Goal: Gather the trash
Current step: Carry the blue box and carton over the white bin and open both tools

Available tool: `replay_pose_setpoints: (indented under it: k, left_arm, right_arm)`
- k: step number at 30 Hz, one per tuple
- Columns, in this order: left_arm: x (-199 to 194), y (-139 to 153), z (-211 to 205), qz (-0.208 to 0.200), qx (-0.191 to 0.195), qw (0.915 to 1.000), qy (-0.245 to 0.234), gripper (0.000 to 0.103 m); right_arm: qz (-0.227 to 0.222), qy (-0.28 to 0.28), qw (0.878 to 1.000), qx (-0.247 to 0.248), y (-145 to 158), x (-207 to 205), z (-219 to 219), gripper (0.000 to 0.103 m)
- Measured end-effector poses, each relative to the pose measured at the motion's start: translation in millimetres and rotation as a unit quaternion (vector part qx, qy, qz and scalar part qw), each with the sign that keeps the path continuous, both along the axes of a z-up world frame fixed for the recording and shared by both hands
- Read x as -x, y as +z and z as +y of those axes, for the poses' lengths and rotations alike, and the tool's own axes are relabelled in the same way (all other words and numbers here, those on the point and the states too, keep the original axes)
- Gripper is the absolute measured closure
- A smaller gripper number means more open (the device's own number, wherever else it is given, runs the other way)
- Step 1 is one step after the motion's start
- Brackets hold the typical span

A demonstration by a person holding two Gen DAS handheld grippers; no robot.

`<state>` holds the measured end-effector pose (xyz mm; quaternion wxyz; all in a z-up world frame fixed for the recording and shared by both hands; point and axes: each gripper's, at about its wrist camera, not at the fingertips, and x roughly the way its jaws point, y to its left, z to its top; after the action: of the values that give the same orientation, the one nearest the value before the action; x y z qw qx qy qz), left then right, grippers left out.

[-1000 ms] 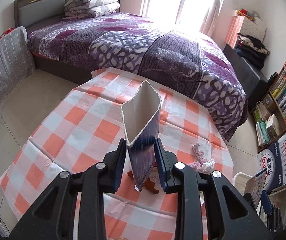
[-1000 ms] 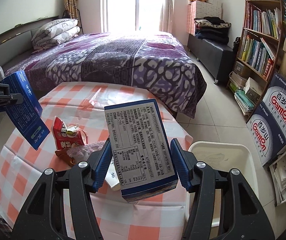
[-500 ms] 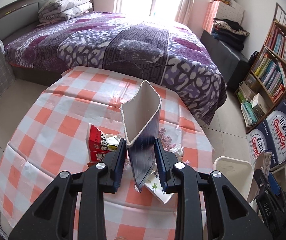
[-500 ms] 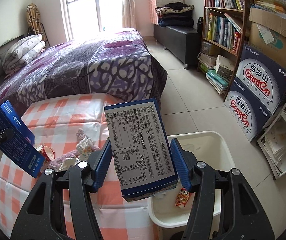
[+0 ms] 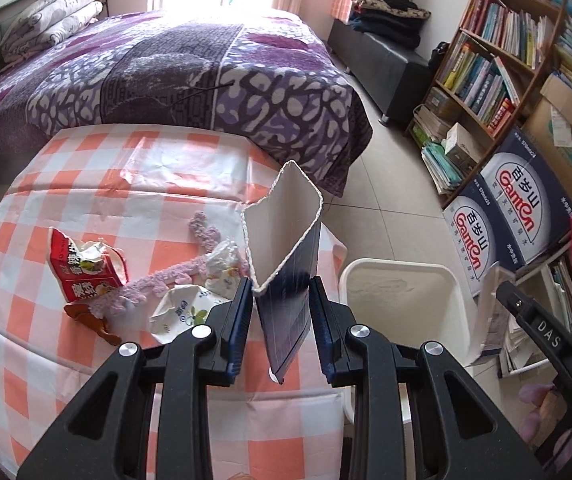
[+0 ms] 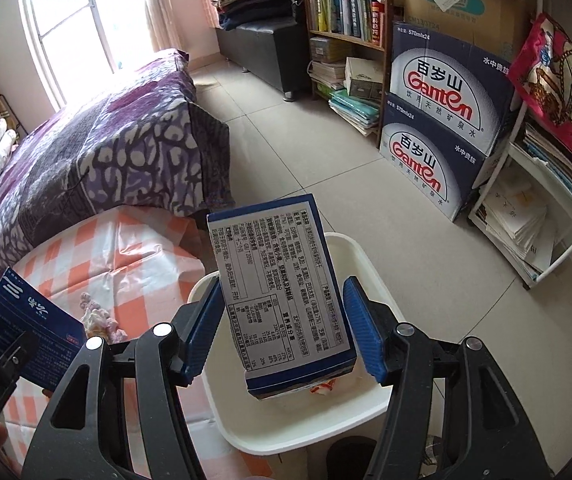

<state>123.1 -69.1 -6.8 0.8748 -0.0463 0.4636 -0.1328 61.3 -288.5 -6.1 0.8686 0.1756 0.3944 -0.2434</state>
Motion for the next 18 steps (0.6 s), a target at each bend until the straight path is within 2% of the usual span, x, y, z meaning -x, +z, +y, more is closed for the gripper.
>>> replay_pose_setpoints:
  k: [3,6,18]
  left_arm:
    - [4,-6,-22,0.007,0.002,0.9996,-0.026,0.074]
    - [8,-11,-41,0.012,0.003,0.9986,-0.05,0.074]
    - [25,-33,-106,0.036,0.014,0.9914,-0.125,0.073]
  right_arm:
    - [-0.006,-0.024,1.0,-0.009,2,6,-15,0.031]
    - [-0.012,-0.043,0.999,-0.018,5,12,-29,0.027]
    - [-0.04,-0.101,0.992,-0.059,13,32,-74,0.025]
